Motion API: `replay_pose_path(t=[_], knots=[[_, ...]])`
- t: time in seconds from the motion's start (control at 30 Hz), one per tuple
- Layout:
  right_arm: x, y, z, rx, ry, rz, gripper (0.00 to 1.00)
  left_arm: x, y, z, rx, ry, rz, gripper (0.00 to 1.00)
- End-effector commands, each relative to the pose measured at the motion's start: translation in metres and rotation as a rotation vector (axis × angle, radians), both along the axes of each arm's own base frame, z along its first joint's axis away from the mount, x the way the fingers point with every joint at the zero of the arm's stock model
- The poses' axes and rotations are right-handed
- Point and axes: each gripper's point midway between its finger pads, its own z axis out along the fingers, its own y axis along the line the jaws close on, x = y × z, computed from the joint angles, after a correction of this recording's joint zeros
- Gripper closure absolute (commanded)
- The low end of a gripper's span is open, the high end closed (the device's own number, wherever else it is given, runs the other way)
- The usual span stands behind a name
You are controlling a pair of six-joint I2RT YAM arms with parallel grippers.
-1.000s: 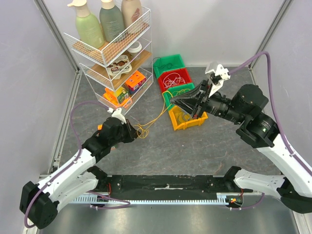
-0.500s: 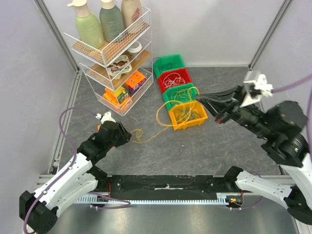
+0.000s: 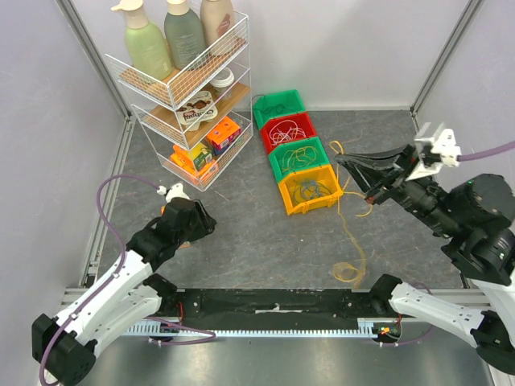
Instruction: Untangle the cables
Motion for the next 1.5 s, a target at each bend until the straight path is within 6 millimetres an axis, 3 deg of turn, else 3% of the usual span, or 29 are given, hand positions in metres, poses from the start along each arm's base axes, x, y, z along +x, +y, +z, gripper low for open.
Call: replay_pose_path(t=[0.0,0.1,0.17,0.3,0.47,0.7,0.93,1.27,1.47], knots=[[0.014,0.012,-0.02,-0.056,0.042,-0.007,1.0,0.014,-0.015,0.054,-0.059,-0.174,-0.093,0.42],[0.015,0.021,-0.026,-0.075,0.056,0.024,1.0,0.009,-0.046,0.094,-0.168,-0.315,-0.288,0.36],[0.016,0.026,-0.031,-0.085,0.071,0.037,1.0,-0.003,-0.071,0.132,-0.268,-0.434,-0.454,0.33],[0.017,0.035,-0.037,-0.095,0.094,0.069,1.0,-0.019,-0.093,0.191,-0.348,-0.608,-0.641,0.3],[0.018,0.055,-0.046,-0.079,0.135,0.135,1.0,-0.032,-0.109,0.23,-0.376,-0.683,-0.796,0.3],[0.02,0.088,-0.057,-0.057,0.194,0.257,1.0,-0.041,-0.116,0.252,-0.415,-0.735,-0.867,0.19],[0.023,0.111,-0.074,-0.082,0.271,0.335,1.0,-0.055,-0.126,0.285,-0.487,-0.804,-0.971,0.16],[0.023,0.128,-0.093,-0.075,0.345,0.404,1.0,-0.06,-0.178,0.289,-0.585,-0.727,-1.091,0.21],[0.019,0.126,-0.089,-0.068,0.338,0.414,1.0,-0.05,-0.186,0.274,-0.56,-0.669,-1.073,0.3]])
